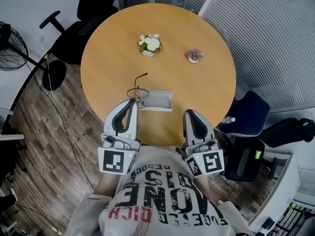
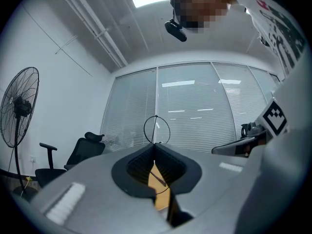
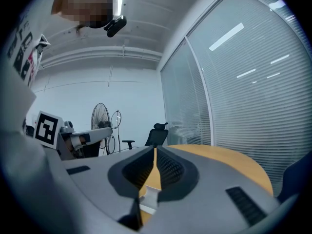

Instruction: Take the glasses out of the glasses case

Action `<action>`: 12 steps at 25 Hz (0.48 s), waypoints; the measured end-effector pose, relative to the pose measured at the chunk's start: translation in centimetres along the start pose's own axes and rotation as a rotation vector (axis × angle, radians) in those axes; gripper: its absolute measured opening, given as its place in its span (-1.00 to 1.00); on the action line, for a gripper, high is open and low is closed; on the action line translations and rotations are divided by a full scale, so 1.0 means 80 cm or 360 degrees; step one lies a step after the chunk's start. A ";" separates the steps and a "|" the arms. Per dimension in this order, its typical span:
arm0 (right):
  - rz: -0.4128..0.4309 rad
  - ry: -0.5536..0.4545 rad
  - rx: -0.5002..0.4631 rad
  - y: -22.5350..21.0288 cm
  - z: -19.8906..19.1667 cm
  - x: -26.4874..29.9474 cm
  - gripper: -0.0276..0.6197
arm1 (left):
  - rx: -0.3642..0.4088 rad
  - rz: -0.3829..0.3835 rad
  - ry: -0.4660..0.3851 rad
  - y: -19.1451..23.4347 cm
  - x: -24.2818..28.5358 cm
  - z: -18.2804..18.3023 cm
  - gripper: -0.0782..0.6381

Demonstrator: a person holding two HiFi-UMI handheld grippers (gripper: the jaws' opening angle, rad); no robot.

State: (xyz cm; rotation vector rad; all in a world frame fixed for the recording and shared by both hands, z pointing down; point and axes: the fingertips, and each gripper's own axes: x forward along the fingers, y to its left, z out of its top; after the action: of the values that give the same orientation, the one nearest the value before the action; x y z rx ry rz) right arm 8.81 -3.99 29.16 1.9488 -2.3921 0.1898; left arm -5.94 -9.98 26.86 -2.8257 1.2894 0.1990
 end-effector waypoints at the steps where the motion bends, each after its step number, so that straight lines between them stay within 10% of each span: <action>1: 0.0003 0.0000 -0.0005 0.001 0.001 -0.001 -0.83 | 0.0000 0.0001 -0.0002 0.000 0.000 0.001 -0.73; 12: 0.0004 -0.0008 0.0002 0.000 -0.001 -0.010 -0.83 | -0.0044 -0.0016 0.0087 -0.012 -0.006 -0.007 -0.73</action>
State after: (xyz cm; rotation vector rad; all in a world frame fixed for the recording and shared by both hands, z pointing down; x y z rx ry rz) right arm 8.98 -3.20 29.15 1.9488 -2.3983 0.1867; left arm -5.48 -9.03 27.47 -2.8800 1.2920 0.1411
